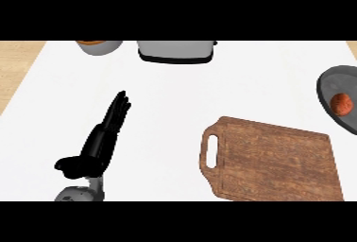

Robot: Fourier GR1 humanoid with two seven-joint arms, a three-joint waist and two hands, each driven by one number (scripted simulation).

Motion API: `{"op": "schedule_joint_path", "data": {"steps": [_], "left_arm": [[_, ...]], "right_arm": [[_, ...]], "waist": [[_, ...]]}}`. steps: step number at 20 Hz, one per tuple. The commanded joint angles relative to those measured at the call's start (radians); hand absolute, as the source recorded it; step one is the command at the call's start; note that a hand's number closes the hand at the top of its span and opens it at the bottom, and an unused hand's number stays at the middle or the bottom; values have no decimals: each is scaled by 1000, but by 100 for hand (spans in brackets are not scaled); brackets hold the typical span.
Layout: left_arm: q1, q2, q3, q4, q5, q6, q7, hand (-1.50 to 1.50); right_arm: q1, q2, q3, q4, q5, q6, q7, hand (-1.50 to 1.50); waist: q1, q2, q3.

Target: Pick the sweet potato from the cutting board and place it in the pan

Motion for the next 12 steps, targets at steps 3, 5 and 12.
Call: {"op": "schedule_joint_path", "data": {"steps": [3,5,12], "left_arm": [[8,-1,8,-8,13,-2,5,0],[-7,8,18,-6,4,7,21,0],[-14,2,21,9,9,3,7,0]], "right_arm": [[93,-48,6,-17,-8,270,-127,-150],[106,-40,4,-31,-16,286,-138,-150],[190,-20,35,-98,-9,258,-200,-150]], "waist": [[-21,-6,3],[-24,-7,3],[-26,-6,4]]}}
